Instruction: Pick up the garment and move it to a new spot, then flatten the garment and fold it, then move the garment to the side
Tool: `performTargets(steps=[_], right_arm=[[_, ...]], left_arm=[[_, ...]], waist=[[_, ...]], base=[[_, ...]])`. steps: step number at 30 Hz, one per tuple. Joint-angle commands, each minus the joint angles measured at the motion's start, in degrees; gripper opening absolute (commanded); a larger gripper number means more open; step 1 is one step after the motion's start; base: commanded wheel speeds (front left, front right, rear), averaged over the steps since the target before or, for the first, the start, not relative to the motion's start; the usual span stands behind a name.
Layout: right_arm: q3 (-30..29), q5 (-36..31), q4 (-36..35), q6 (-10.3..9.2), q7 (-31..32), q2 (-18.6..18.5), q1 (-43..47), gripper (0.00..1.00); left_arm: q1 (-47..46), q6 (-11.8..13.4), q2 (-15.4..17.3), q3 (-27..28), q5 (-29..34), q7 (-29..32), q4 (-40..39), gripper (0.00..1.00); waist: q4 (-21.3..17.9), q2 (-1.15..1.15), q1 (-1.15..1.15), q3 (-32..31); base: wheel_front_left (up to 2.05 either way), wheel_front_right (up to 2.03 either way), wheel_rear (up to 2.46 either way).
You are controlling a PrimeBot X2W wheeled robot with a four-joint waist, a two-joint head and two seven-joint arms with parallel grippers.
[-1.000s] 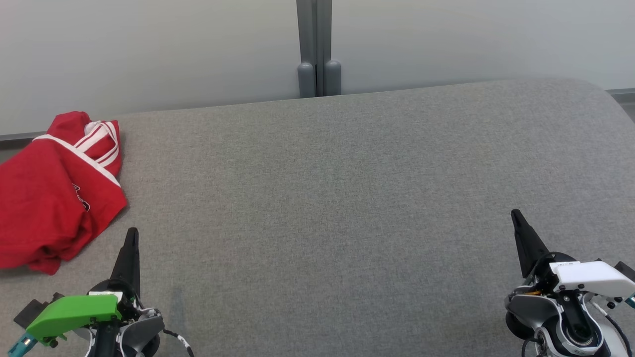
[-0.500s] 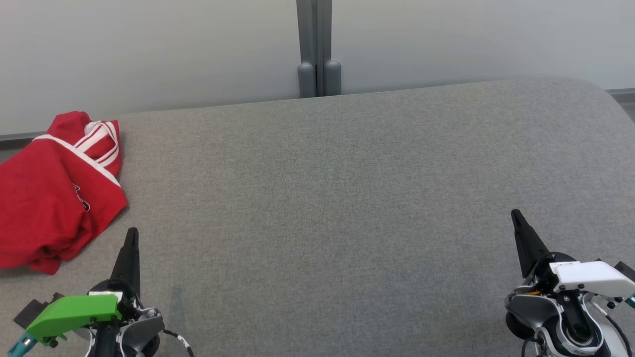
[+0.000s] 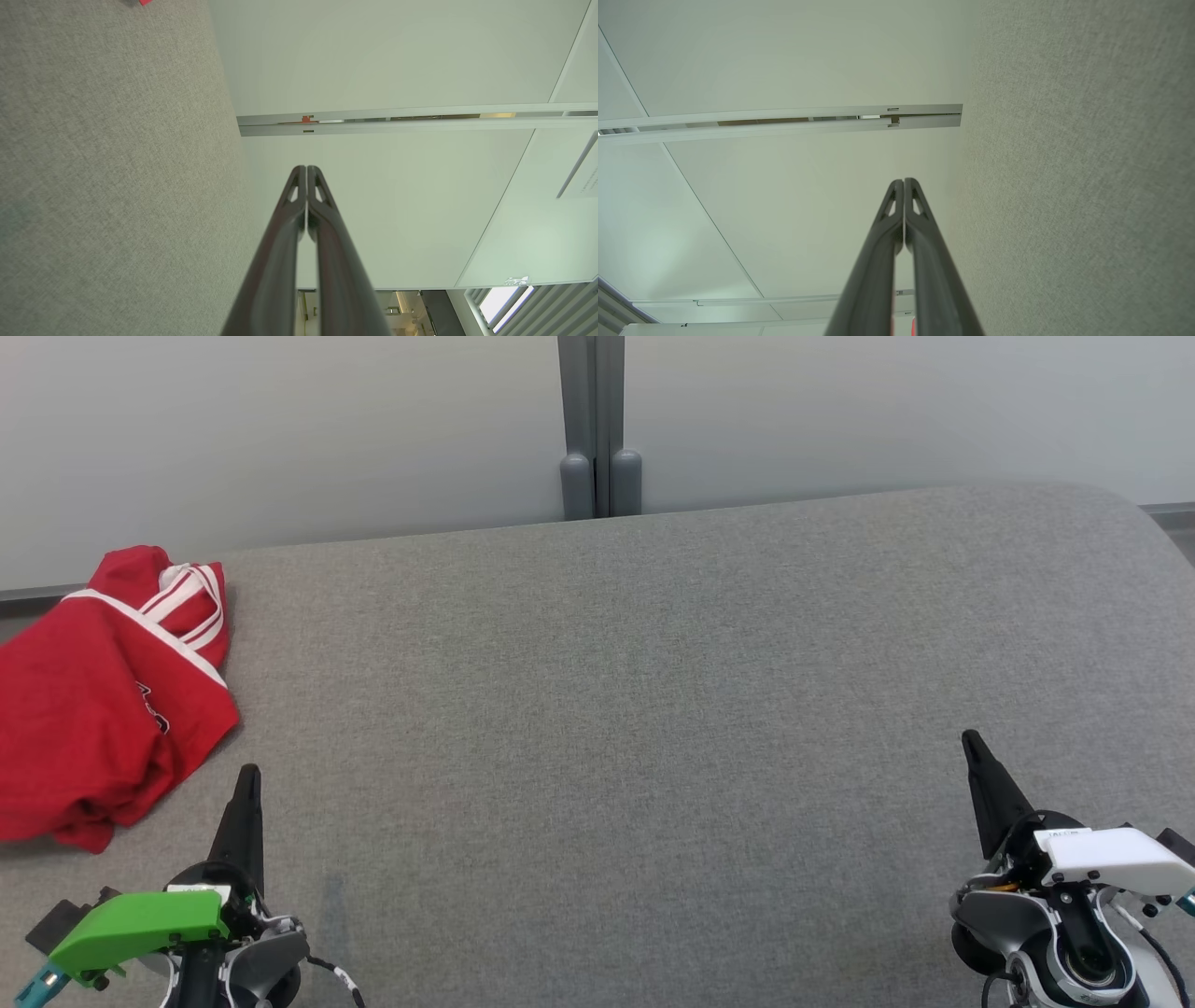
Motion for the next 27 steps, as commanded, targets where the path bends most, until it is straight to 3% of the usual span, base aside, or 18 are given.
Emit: performTargets(steps=[1,5,6,18,27], right_arm=[[-0.08,0.39,-0.28,0.02,0.14,-0.23,-0.3,0.0],[-0.08,0.39,-0.28,0.02,0.13,-0.23,-0.3,0.0],[0.01,0.0,0.03,0.0,-0.01,0.0,0.0,1.0],[2.04,-1.35,0.54,-0.01,-2.58,0.36,2.05,1.0],[2.47,-6.84,-1.13,-0.01,-4.96,0.28,2.49,1.0]], left_arm=[[-0.6,-0.29,0.33,0.11,-0.21,0.15,-0.1,0.0],[-0.6,-0.29,0.33,0.11,-0.21,0.15,-0.1,0.0],[0.0,0.0,0.0,-0.02,0.0,-0.01,0.02,1.0],[2.12,0.07,-0.26,-2.54,0.89,-2.61,0.03,1.0],[2.47,0.16,-0.19,-3.57,5.6,-4.99,-1.95,1.0]], waist=[[0.0,0.0,0.0,0.0],[0.0,0.0,0.0,0.0],[0.0,0.0,0.0,0.0],[-0.01,0.0,0.0,0.01],[-0.02,0.0,0.0,0.04]], base=[[0.0,0.0,0.0],[0.0,0.0,0.0],[0.0,0.0,0.0],[0.0,0.0,0.0],[0.0,0.0,0.0]])
